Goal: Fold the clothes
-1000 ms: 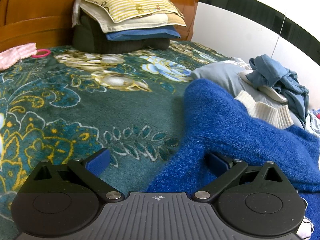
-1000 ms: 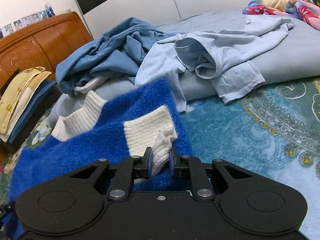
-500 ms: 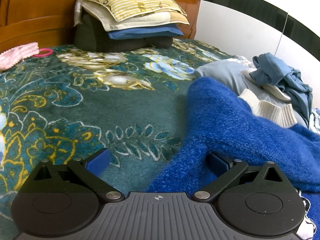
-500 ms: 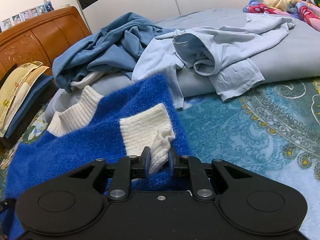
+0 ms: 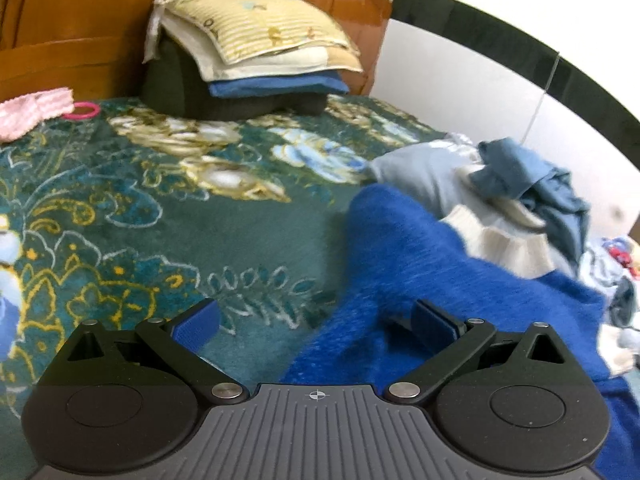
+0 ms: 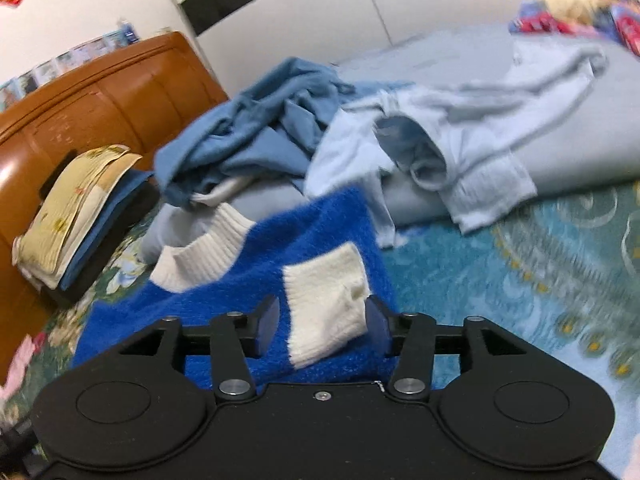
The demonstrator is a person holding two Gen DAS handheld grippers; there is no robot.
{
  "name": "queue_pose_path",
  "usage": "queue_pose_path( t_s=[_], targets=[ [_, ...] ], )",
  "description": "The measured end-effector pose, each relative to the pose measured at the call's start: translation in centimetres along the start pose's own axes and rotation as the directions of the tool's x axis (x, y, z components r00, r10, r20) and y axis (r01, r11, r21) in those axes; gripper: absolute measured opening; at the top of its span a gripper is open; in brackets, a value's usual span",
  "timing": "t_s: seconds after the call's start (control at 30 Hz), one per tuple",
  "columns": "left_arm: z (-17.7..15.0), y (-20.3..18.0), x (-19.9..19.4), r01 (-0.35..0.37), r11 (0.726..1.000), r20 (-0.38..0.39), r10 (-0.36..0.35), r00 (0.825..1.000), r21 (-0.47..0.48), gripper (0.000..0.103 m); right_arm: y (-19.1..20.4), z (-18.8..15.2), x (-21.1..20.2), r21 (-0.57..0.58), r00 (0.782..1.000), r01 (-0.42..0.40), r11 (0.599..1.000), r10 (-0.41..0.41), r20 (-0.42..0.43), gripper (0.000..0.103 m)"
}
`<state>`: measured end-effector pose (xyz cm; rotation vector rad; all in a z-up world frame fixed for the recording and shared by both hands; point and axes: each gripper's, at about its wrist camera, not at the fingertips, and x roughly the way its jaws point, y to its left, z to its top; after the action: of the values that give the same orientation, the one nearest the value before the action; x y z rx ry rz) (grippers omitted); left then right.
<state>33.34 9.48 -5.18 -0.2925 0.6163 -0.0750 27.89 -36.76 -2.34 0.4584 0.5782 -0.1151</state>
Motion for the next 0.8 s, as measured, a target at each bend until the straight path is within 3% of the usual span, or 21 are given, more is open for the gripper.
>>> queue_pose_path(
  t_s=[0.03,0.17,0.33,0.47,0.8],
  targets=[
    [0.3,-0.1,-0.5,0.011,1.000,0.000,-0.011,1.000,0.004,0.102,0.3,0.2,-0.4,-0.028,1.000,0.000,1.000,0.001,0.007,0.062],
    [0.6,-0.4,-3.2,0.034,0.999,0.002,-0.034,0.999,0.035,0.102,1.5,0.2,-2.5,-0.130,1.000,-0.004,0.992,0.007,0.021,0.063],
    [-1.7,0.5,-7.4,0.074,0.994,0.005,-0.074,0.997,0.084,0.102,1.2,-1.8,-6.4,-0.167,0.999,-0.042,0.985,0.045,0.016,0.067],
    [-4.4,1.4,-9.6,0.125,0.990,-0.034,-0.123,0.992,0.068,0.102,0.5,-5.0,-9.0,-0.216,0.999,-0.037,0.976,0.032,-0.026,0.067],
    [-8.2,1.5,-12.1,0.139,0.985,-0.107,-0.128,0.986,0.104,0.102,-1.9,-11.0,-13.4,-0.141,0.993,-0.059,0.988,0.044,-0.112,0.067]
  ],
)
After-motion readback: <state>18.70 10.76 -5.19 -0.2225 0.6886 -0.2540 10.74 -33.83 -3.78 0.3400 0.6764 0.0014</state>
